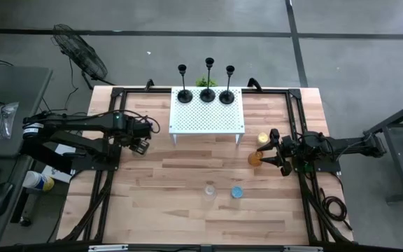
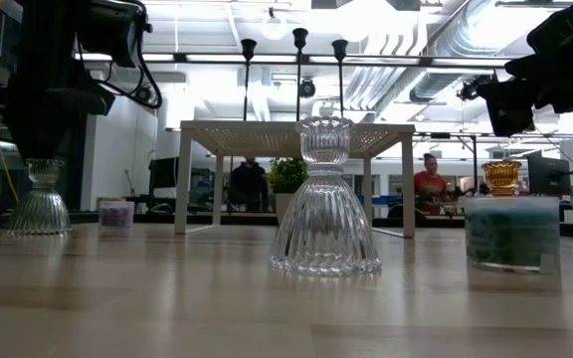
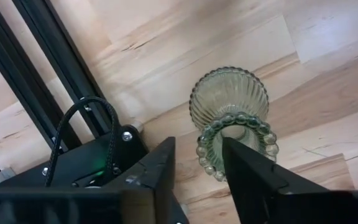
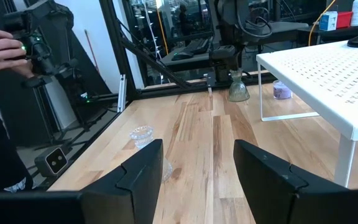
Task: Pick & Place candle stick holders
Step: Put the green candle holder on the shelf
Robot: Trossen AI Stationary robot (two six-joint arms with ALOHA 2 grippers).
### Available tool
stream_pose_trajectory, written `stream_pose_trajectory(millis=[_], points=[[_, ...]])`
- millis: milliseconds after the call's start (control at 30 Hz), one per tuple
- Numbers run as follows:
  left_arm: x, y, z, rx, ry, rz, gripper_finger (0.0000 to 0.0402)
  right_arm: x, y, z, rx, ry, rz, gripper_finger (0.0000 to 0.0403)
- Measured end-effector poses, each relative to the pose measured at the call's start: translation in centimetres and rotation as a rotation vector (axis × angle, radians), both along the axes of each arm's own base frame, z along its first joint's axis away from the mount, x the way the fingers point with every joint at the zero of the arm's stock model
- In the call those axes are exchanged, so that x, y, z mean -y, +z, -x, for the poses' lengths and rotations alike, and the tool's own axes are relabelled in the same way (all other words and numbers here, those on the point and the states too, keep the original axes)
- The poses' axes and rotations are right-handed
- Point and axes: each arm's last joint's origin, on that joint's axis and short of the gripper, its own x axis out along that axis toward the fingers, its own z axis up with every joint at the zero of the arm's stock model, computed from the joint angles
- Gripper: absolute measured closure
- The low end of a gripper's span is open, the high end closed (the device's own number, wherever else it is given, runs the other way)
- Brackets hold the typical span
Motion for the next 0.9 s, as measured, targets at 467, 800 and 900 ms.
stream_pose_trajectory(millis=[467, 800, 900], points=[[-0.1, -1.0, -1.3, -0.028, -0.034, 0.029, 0.0302, 0.0, 0.0, 0.0, 0.000, 0.000, 0.000, 0.0212], [0.0, -1.0, -1.2, -0.031, -0.051, 0.056, 0.0315, 0.0, 0.0, 0.0, 0.000, 0.000, 0.000, 0.0212], [0.0, -1.0, -1.2, -0.030, -0.067, 0.075, 0.0337, 0.0, 0.0, 0.0, 0.000, 0.000, 0.000, 0.0212]])
